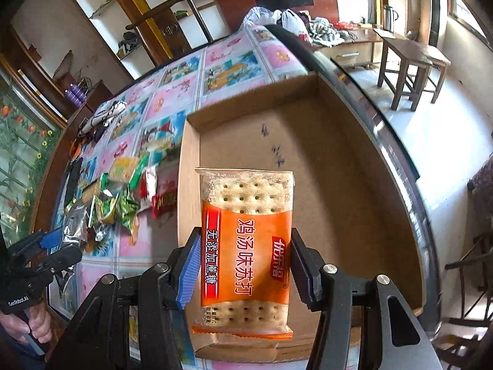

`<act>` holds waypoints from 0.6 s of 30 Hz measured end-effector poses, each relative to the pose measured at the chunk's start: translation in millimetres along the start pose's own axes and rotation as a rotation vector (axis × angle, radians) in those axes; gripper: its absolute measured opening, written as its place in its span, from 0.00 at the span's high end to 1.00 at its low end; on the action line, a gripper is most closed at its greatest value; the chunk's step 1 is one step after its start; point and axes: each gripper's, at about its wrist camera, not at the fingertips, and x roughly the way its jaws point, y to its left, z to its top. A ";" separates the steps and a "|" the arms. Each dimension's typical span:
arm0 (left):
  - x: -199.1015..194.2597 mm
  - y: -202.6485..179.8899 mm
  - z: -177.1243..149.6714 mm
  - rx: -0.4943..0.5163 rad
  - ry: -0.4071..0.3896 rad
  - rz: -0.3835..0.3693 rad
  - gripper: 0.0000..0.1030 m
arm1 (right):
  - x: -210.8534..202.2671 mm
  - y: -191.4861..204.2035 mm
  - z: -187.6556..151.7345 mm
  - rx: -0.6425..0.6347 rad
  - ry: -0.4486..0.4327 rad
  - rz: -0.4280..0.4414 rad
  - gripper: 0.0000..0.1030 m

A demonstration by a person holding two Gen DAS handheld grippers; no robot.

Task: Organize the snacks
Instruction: 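Carry both packs into the cardboard box and open both grippers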

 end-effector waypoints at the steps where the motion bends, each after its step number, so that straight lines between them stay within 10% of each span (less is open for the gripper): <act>1: 3.1 -4.6 5.6 0.005 -0.003 0.001 0.44 | -2.1 -0.9 3.7 -0.006 -0.003 0.000 0.45; 18: 106.9 -74.6 85.8 0.033 -0.016 0.091 0.44 | 18.4 -43.3 77.4 0.004 0.016 0.030 0.45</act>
